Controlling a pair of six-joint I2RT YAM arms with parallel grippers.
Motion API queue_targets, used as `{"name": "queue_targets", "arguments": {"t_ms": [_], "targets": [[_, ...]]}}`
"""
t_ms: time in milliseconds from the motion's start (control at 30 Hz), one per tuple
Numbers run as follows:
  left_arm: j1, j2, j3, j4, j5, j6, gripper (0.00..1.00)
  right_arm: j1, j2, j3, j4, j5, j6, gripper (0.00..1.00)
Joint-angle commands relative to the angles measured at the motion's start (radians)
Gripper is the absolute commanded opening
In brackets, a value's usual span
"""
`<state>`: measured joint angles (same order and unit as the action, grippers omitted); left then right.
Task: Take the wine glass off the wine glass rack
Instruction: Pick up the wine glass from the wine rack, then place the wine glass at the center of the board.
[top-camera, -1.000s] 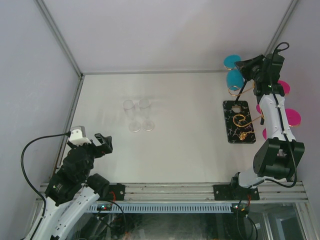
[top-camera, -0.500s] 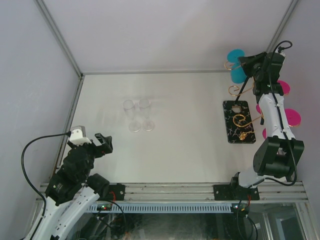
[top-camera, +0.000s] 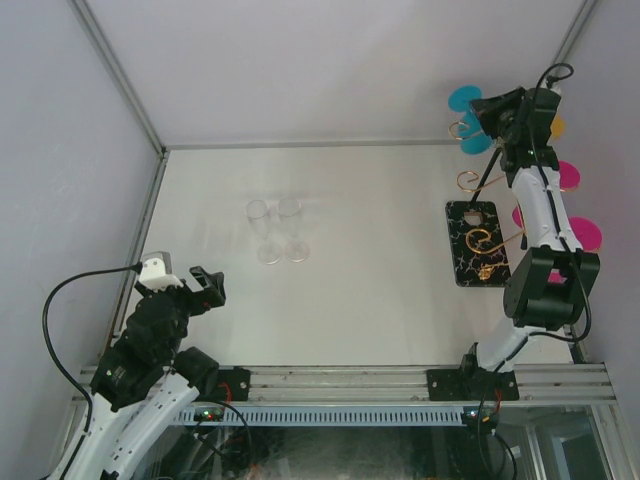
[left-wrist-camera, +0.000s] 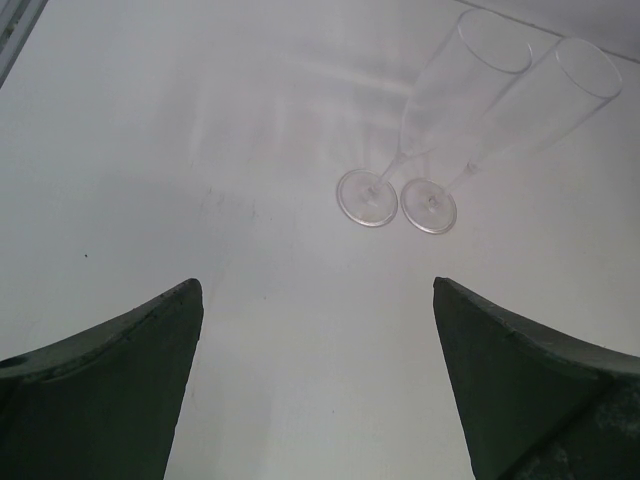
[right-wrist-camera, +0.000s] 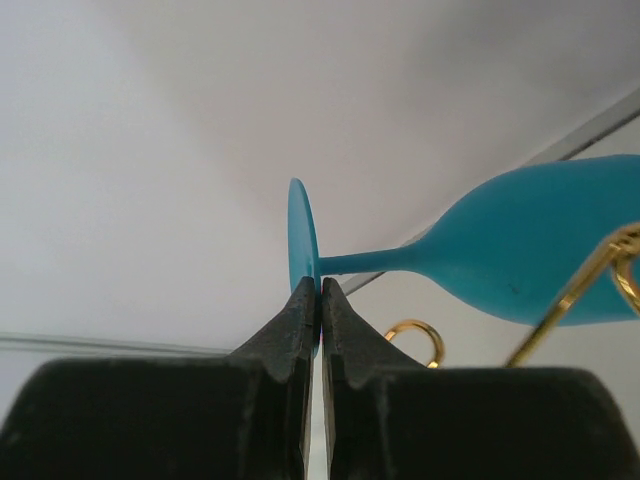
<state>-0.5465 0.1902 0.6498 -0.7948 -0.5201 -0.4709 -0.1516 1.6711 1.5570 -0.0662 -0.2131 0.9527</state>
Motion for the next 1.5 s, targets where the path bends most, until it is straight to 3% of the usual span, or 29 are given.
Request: {"name": "queue_targets", "arguments": {"t_ms": [0,167,533,700,1033,1300,1467], "targets": [[0.006,0.017,-0.012,0.031,0.002,-0.008,1.0,0.038,0.029,0.121,-0.007,-0.053,-0.075,0.0],[0.006,0.014,-0.012,0.031,0.002,-0.007,1.0,0.079,0.028,0.133,-0.024,-0.112,-0.158,0.0],[0.005,0.011,-0.012,0.032,0.005,-0.007,1.0,0.15,-0.018,0.123,-0.045,-0.434,-0.225,0.0],[0.006,0.007,-0.012,0.034,0.006,-0.006,1.0,0.195,-0.115,0.01,-0.027,-0.484,-0.275,0.0],[0.006,0.006,-0.014,0.038,0.015,-0.004,1.0,0.347,-0.399,-0.258,-0.086,-0.448,-0.423,0.0],[0.006,0.01,-0.015,0.043,0.027,0.002,1.0,0.541,-0.735,-0.579,0.007,-0.311,-0.385,0.0],[0.006,0.024,-0.016,0.048,0.039,0.003,1.0,0.632,-0.897,-0.737,0.057,-0.302,-0.32,0.0]]}}
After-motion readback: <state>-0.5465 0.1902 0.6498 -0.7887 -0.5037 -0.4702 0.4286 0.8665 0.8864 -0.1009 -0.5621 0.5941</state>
